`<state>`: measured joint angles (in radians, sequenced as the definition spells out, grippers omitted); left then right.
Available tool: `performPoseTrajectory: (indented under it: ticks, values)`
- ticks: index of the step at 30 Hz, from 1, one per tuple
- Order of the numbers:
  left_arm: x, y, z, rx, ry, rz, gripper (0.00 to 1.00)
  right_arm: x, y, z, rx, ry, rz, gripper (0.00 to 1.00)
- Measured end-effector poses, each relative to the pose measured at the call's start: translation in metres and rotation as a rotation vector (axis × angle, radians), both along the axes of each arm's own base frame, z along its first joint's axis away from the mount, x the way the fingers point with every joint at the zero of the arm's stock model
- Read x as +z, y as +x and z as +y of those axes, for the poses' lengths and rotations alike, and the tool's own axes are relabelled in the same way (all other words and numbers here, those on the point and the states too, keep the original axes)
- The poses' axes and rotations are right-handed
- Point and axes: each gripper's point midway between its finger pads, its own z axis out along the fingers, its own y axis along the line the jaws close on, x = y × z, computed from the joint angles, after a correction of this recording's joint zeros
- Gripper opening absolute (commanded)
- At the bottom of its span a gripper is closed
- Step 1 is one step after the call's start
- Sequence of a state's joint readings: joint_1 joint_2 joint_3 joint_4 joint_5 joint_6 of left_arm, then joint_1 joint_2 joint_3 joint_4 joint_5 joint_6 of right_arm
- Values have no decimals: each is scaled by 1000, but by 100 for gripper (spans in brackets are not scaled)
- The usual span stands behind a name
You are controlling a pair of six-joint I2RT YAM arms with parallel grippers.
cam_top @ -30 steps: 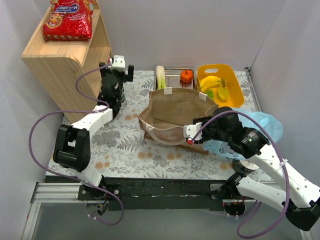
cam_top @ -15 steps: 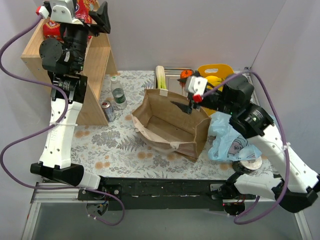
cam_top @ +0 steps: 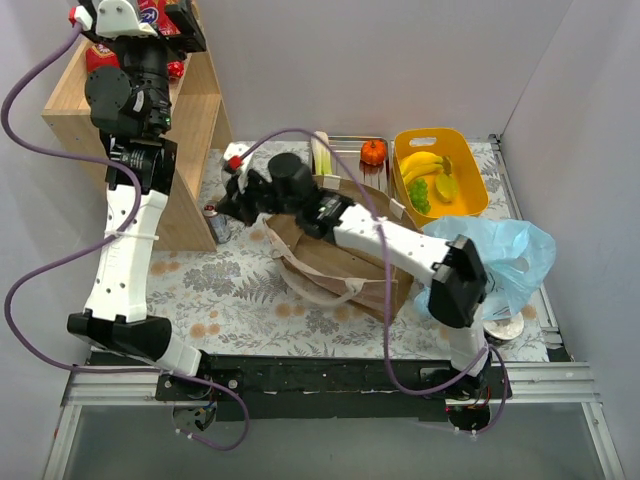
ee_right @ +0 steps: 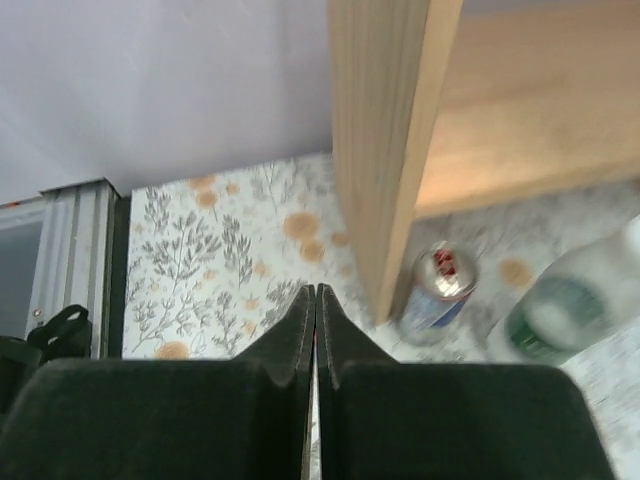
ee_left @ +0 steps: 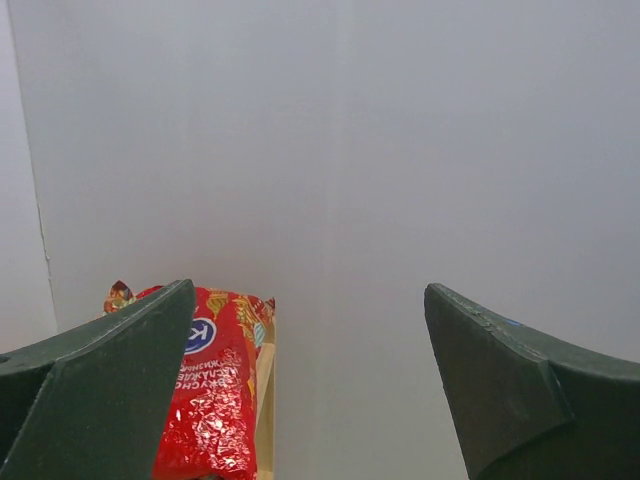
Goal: Untie the knot of the grocery bags and take out the mixed food
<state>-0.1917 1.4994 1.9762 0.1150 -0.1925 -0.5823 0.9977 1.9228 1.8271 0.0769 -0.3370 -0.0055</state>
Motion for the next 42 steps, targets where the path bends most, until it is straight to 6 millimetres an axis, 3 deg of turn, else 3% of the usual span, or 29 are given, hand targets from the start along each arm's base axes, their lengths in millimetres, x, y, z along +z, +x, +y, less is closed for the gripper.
performPoseTrajectory:
  ticks: [3, 5, 10, 14, 18, 24, 29, 34, 42]
  values:
    - [9, -15, 7, 14, -4, -24, 98, -68, 1, 24, -85, -109, 134, 1]
    - [17, -28, 14, 27, -6, -45, 98, -101, 4, 32, -159, -166, 197, 1]
    - [41, -71, 31, 62, -6, -113, 98, -149, 31, 31, -337, -230, 272, 1]
    - [50, -98, 36, 74, -4, -153, 98, -160, 58, 31, -417, -226, 271, 1]
    - [49, -106, 40, 87, 2, -165, 98, -179, 88, 28, -480, -230, 257, 1]
    - [25, -81, 38, 103, 27, -102, 98, -214, 116, 31, -536, -243, 210, 1]
    - [2, -62, 36, 106, 38, -42, 98, -232, 125, 39, -557, -244, 183, 1]
    - [-15, -50, 38, 116, 43, -3, 98, -232, 130, 50, -553, -207, 153, 1]
    - [-26, -43, 41, 127, 44, 23, 98, -225, 139, 68, -531, -147, 120, 1]
